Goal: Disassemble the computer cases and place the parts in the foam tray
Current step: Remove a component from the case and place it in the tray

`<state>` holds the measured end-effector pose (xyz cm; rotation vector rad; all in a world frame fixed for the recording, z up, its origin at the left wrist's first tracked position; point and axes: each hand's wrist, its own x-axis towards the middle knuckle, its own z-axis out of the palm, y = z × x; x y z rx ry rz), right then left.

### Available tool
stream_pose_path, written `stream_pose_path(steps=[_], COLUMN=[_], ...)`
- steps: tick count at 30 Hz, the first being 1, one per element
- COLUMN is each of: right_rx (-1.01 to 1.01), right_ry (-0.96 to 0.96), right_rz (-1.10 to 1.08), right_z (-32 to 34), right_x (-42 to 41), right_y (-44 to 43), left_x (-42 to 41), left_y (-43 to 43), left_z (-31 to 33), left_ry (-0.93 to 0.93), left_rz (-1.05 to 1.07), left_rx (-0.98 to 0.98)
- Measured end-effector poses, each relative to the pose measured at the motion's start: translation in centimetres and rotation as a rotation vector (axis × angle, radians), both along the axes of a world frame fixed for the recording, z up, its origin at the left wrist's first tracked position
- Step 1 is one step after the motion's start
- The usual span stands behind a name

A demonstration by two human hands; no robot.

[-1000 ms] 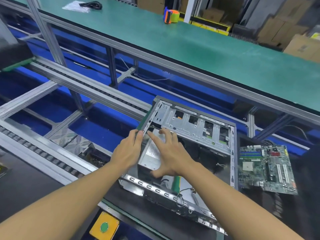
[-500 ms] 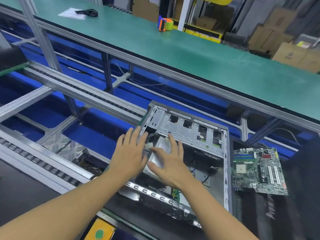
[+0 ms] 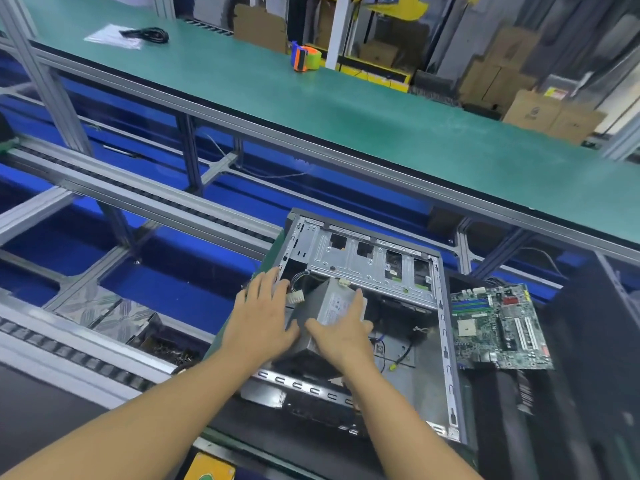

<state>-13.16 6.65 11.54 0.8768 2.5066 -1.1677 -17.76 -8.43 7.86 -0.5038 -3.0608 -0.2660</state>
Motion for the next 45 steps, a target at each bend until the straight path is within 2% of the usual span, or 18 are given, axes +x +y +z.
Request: stream_pose_path(steps=[3,7,12,17,18,19,21,22,24,25,27,29,31,32,34,36,42,45], right_rx=[-0.088,-0.390,-0.443,-0.520,-0.550,-0.566,-0.586,-0.595,-0.590,-0.577,-0.561,-0.573,-0.592,-0.596,-0.599,-0.588,-0.412,-0.319], right_ry=[0.069,0.141,0.179,0.228,0.248,0.273,0.335,0.363,0.406,0.423,0.446,0.462,0.462,0.456,0.452,0.453,0.497,0.520], right_rz=[0.006,0.023,0.049,0.230,0.275,0.318,0.384,0.397,0.389,0.380,0.379,0.386,0.390,0.388,0.364,0.321,0.213,0.145], right_z=[1.6,5.0,8.5,10.3,10.6,11.0,11.7,12.0,12.2,12.2,12.0,11.8,11.6,11.4,11.1,10.6,9.2,9.0], right_x=[-0.4,-0.9,0.1,3.1,3.6,4.1,4.8,4.9,5.0,5.0,5.1,5.4,5.6,5.7,6.0,6.2,6.2,7.0], right_y=[1.4,3.8,8.2,13.1,13.9,14.5,15.5,15.8,16.3,16.6,17.1,17.5,17.8,18.1,18.6,19.0,19.0,19.0], left_x=[0.1,0.1,-0.7,-2.0,-2.3,-2.6,-2.9,-3.1,-3.2,-3.4,-3.7,-4.1,-4.4,-4.8,-5.7,-6.1,-2.8,-0.9], left_y=[-0.1,0.0,-0.2,0.6,1.2,1.9,3.5,4.2,5.6,6.3,7.5,8.3,8.9,9.1,9.7,10.1,13.4,15.3], left_z=[0.3,0.2,0.3,2.8,3.7,4.7,6.5,7.0,7.3,7.2,7.0,7.5,8.7,9.4,10.8,12.4,14.3,14.4], left_ry=[0.025,0.058,-0.037,-0.077,-0.163,-0.342,-0.817,-0.962,-1.000,-0.948,-0.902,-1.039,-1.191,-1.191,-1.068,-0.941,-0.494,-0.504], left_rz=[0.043,0.036,0.043,-0.030,-0.059,-0.071,-0.029,0.004,0.059,0.105,0.225,0.325,0.285,0.233,0.148,0.027,-0.400,-0.409], left_rx=[0.111,0.192,0.381,0.608,0.681,0.817,1.160,1.275,1.337,1.346,1.486,1.662,1.780,1.824,1.853,1.740,1.039,1.066])
